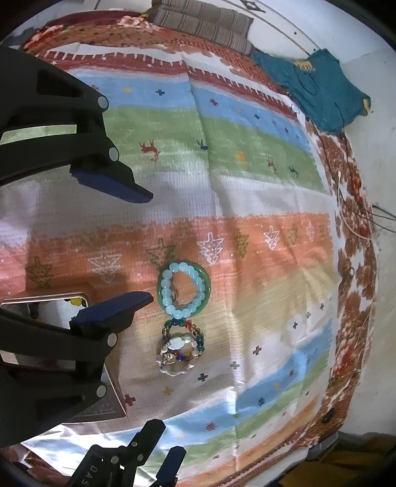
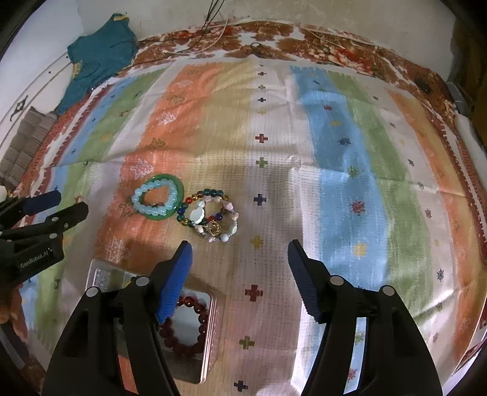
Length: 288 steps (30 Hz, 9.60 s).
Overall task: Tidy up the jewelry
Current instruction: 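Move both grippers back to the remaining bracelets beside the green bangle, then grasp the turquoise bead bracelet with left gripper while right grasps white pearl bracelet, then pull the white pearl bracelet free of the multicolour bracelet with the right gripper, then carry the turquoise and pearl bracelets in both grippers over the tin, then open both grippers to drop the bracelets into the tin, then move both grippers toward the green bangle and multicolour bead bracelet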
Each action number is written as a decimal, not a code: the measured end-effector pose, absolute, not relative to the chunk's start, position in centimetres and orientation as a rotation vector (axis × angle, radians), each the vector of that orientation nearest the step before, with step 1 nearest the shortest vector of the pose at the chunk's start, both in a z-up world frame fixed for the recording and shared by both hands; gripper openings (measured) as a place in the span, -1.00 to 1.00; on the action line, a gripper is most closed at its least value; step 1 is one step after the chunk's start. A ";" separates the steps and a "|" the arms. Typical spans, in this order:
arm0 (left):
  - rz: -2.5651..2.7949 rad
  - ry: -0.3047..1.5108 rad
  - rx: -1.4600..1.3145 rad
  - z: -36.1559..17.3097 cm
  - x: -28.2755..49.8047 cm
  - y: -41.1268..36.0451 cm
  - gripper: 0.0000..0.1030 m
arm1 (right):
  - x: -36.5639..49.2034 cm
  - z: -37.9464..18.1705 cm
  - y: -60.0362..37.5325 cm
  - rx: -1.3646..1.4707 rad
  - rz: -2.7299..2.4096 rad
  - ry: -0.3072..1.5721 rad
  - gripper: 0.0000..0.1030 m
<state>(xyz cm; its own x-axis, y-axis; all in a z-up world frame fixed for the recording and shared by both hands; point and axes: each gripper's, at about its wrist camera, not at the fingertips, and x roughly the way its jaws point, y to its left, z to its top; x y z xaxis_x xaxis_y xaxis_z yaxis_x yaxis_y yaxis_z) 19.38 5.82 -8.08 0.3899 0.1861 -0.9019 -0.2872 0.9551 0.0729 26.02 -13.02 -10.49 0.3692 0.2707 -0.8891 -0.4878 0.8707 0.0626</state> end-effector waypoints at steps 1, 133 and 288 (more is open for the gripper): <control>0.297 1.134 -0.109 -8.2 19.5 5.9 0.19 | 26.2 -10.7 -12.8 -0.230 0.494 1.094 0.29; 0.186 1.185 -0.066 -10.5 24.2 4.7 -0.78 | 30.9 -18.9 -9.8 -0.347 0.472 1.251 -0.35; 0.333 1.041 -0.145 -6.5 19.3 6.2 0.28 | 26.3 -11.3 -12.0 -0.267 0.461 1.084 0.36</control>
<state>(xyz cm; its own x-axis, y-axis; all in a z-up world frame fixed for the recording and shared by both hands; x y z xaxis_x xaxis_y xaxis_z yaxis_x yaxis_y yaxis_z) 19.33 6.22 -6.53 0.4610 0.2015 -0.8642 -0.3374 0.9405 0.0393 26.31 -12.00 -11.27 0.3870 0.2287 -0.8933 -0.4847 0.8746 0.0140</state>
